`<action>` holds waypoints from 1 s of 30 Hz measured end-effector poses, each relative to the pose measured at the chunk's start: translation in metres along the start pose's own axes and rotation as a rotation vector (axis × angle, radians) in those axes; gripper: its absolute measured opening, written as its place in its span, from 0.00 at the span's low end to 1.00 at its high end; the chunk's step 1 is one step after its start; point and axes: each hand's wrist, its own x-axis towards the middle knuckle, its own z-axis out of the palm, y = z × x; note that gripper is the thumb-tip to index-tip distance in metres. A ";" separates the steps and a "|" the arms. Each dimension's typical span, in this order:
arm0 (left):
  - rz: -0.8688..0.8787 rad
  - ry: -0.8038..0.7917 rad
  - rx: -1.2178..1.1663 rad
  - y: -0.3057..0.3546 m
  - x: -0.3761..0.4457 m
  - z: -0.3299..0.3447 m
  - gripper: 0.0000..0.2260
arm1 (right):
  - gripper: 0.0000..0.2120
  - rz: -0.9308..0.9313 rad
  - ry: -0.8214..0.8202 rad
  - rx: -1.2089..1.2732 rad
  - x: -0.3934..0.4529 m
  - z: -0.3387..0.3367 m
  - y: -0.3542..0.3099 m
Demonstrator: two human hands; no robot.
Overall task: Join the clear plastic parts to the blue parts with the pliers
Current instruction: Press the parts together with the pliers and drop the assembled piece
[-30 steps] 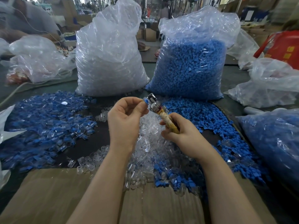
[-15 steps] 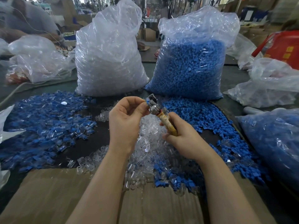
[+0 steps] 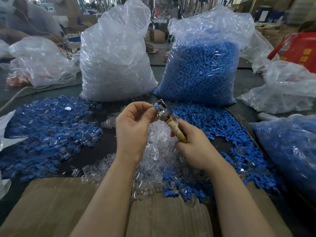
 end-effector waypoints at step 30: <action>-0.057 0.021 0.035 0.000 0.000 0.001 0.03 | 0.12 -0.027 0.020 -0.147 0.000 -0.001 -0.003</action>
